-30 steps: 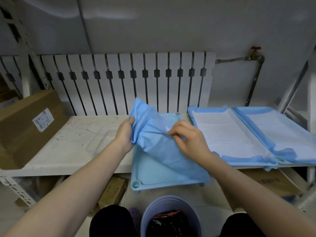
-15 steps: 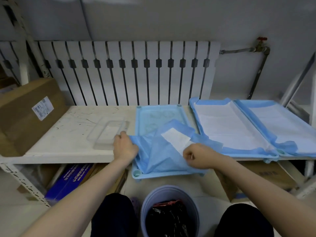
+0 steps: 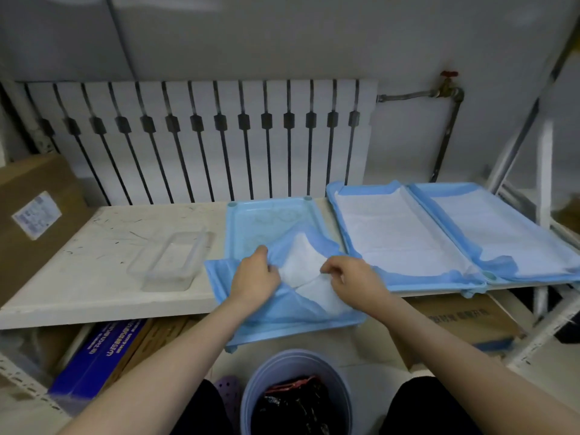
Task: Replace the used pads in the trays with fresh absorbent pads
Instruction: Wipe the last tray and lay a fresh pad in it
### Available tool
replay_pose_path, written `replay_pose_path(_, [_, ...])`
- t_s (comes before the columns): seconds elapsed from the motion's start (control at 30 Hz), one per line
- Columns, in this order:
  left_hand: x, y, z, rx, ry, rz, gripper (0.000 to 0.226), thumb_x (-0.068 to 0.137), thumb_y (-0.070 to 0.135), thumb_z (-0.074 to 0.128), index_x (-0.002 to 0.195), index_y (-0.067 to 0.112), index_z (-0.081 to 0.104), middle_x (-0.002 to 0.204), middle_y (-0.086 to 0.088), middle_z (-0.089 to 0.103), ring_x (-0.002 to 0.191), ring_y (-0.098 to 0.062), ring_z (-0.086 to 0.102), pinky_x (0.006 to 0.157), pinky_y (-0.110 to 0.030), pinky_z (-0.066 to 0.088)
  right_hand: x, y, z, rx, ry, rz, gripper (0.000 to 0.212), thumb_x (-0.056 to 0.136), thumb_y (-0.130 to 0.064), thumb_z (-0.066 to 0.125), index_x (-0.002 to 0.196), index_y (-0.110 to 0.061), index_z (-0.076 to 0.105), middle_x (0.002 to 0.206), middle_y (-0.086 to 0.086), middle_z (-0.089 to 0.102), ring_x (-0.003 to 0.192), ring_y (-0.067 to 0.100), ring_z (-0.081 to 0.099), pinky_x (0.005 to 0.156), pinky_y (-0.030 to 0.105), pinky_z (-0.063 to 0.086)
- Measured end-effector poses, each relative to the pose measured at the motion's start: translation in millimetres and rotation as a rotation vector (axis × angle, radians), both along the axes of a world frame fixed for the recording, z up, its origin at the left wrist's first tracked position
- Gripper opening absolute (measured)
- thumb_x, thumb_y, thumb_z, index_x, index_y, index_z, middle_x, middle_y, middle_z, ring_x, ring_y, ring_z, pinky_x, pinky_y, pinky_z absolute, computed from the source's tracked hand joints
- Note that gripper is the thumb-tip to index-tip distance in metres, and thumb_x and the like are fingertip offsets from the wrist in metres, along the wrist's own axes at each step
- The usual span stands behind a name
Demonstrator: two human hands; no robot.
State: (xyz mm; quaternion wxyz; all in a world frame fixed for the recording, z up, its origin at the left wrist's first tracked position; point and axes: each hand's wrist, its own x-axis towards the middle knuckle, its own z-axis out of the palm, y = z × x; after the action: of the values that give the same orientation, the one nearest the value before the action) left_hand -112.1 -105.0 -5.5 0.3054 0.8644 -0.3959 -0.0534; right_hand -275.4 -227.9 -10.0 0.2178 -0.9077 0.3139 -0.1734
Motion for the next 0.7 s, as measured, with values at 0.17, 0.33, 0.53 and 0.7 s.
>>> replay_pose_path(0.17, [-14, 11, 7, -0.125, 0.335, -0.451, 0.037, 0.055, 0.010, 0.034, 0.077, 0.028, 0.057, 0.071, 0.010, 0.057, 0.064, 0.007, 0.052, 0.067, -0.021, 0.040, -3, -17, 22, 0.011, -0.348, -0.203, 0.051, 0.083, 0.002, 0.047, 0.132, -0.010, 0.044, 0.134, 0.005, 0.047, 0.123, 0.022, 0.044, 0.094, 0.025, 0.034])
replay_pose_path(0.33, [-26, 22, 1, 0.315, 0.611, -0.721, 0.039, 0.073, 0.004, 0.047, 0.105, -0.005, 0.067, 0.085, 0.007, 0.069, 0.072, 0.009, 0.060, 0.078, -0.009, 0.046, -8, -16, 25, -0.098, -0.071, -0.080, 0.022, 0.077, -0.003, 0.035, 0.067, -0.022, 0.041, 0.090, 0.011, 0.056, 0.096, 0.036, 0.054, 0.069, 0.033, 0.037])
replay_pose_path(0.53, [0, 30, -12, 0.431, -0.112, -0.343, 0.031, 0.068, 0.047, 0.061, 0.088, 0.023, 0.059, 0.096, 0.001, 0.059, 0.094, -0.022, 0.059, 0.082, -0.033, 0.050, -25, -5, 23, 0.064, -0.153, -0.336, 0.057, 0.098, -0.050, 0.024, 0.076, -0.008, 0.055, 0.074, 0.004, 0.059, 0.072, 0.024, 0.053, 0.065, 0.034, 0.036])
replay_pose_path(0.7, [-3, 32, -25, 0.504, -0.081, -0.293, 0.047, 0.065, 0.057, 0.058, 0.098, 0.024, 0.057, 0.105, -0.002, 0.054, 0.097, -0.022, 0.056, 0.079, -0.032, 0.046, -24, -9, 20, 0.030, 0.120, -0.381, 0.030, 0.083, -0.041, 0.058, 0.089, -0.014, 0.049, 0.084, 0.002, 0.055, 0.075, 0.023, 0.052, 0.059, 0.030, 0.038])
